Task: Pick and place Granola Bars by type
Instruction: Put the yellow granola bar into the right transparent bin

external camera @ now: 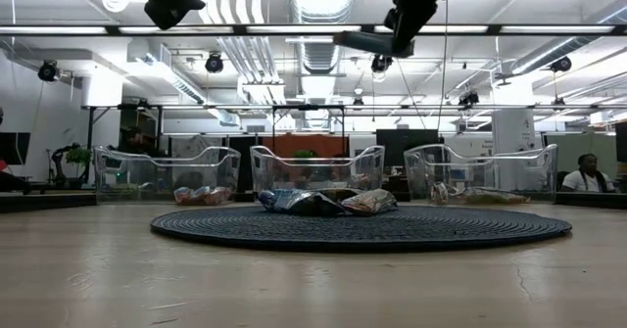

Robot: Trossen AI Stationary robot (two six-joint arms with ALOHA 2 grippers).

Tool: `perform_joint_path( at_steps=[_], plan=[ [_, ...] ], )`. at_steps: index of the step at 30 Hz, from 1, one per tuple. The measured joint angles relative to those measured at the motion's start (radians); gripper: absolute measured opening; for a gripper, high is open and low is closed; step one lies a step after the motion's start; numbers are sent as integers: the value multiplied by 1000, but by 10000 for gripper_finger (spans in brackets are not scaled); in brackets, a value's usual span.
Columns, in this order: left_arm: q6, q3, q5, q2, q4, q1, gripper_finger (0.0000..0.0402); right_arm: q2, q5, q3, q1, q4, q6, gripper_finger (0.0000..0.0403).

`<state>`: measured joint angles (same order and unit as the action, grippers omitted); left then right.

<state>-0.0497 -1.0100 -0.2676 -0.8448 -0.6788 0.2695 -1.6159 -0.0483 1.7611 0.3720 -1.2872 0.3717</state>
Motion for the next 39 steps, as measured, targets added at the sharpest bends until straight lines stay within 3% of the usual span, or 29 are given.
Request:
perform_joint_path(
  at_steps=[10,25,39],
  plan=[
    [-9,0,0,0,0,0,113,40,0,-58,187,-22,-62,68],
    [-11,0,0,0,11,0,112,44,-1,-295,440,4,-272,68],
    [-11,0,9,0,15,0,112,43,0,-334,531,49,-592,68]
  ],
)
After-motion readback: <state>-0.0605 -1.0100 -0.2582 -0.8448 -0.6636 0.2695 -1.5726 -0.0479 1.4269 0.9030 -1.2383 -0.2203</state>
